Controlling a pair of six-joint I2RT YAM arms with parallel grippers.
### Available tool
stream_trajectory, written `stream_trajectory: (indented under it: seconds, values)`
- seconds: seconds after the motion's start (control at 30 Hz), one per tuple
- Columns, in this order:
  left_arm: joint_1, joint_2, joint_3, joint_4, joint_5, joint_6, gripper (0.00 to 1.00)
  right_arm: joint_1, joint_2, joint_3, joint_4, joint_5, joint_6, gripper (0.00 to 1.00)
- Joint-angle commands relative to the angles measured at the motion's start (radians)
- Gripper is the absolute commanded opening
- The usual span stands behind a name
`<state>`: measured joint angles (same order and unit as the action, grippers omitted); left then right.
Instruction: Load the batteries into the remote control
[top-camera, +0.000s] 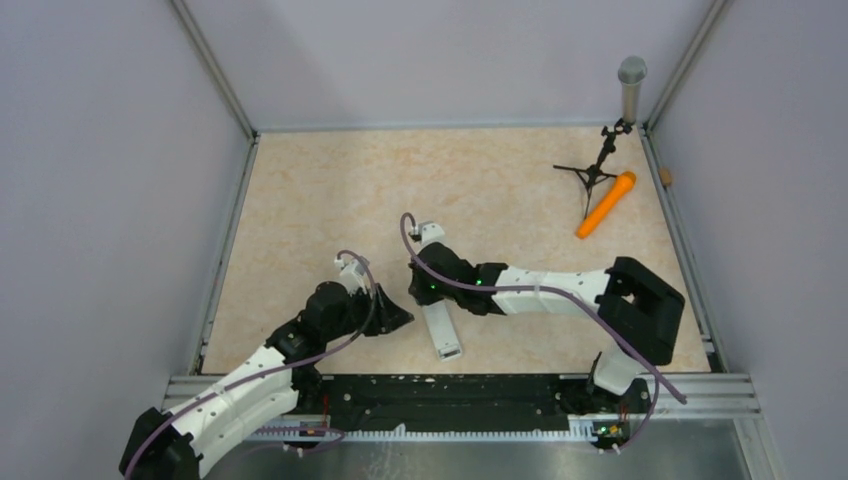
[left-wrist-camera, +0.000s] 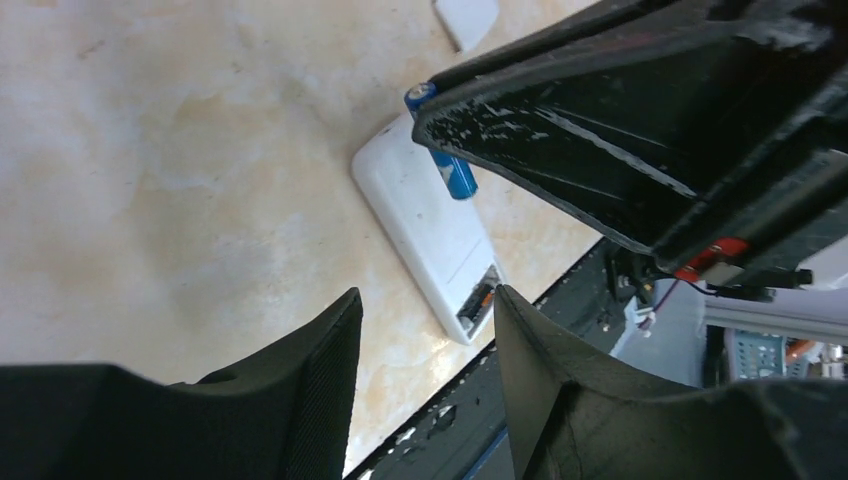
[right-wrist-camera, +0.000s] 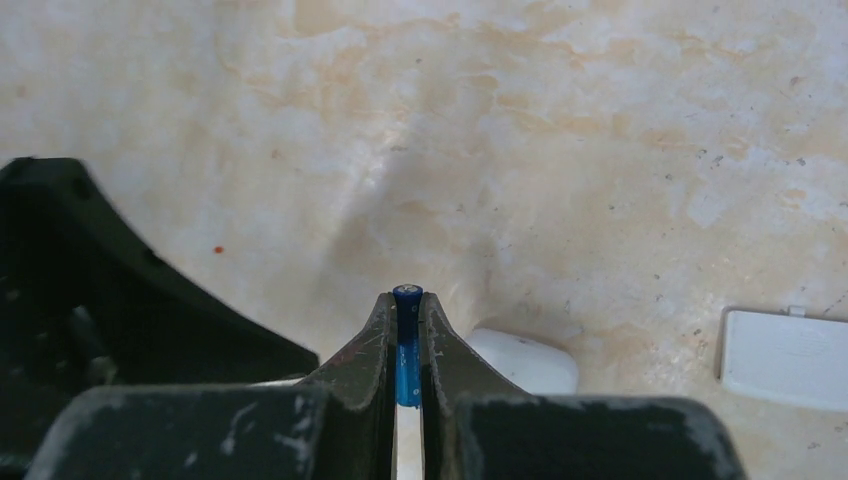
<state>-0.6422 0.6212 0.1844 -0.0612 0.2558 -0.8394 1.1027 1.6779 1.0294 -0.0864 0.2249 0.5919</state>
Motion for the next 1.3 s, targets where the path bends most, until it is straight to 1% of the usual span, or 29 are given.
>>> stream_trajectory:
  seconds: [0.0, 0.23, 0.53, 0.87, 1.07, 1.17, 1.27]
  values:
    - [0.006, 0.015, -0.031, 0.194, 0.093, -0.051, 0.53, -0.007, -0.122, -0.072, 0.152, -0.065, 0.064, 0.0]
    - [0.016, 0.037, -0.075, 0.389, 0.166, -0.151, 0.52, -0.007, -0.252, -0.202, 0.267, -0.117, 0.14, 0.0]
    - [0.018, 0.089, -0.105, 0.617, 0.233, -0.254, 0.49, -0.009, -0.339, -0.322, 0.397, -0.174, 0.217, 0.0]
    - [0.02, 0.177, -0.112, 0.756, 0.288, -0.303, 0.42, -0.007, -0.38, -0.384, 0.495, -0.183, 0.287, 0.0]
    - [0.021, 0.176, -0.121, 0.806, 0.309, -0.319, 0.35, -0.008, -0.392, -0.405, 0.525, -0.166, 0.317, 0.0]
    - [0.021, 0.164, -0.126, 0.812, 0.312, -0.32, 0.33, -0.007, -0.397, -0.411, 0.536, -0.161, 0.325, 0.0]
    - [0.02, 0.155, -0.127, 0.807, 0.313, -0.317, 0.28, -0.007, -0.398, -0.413, 0.541, -0.158, 0.331, 0.0]
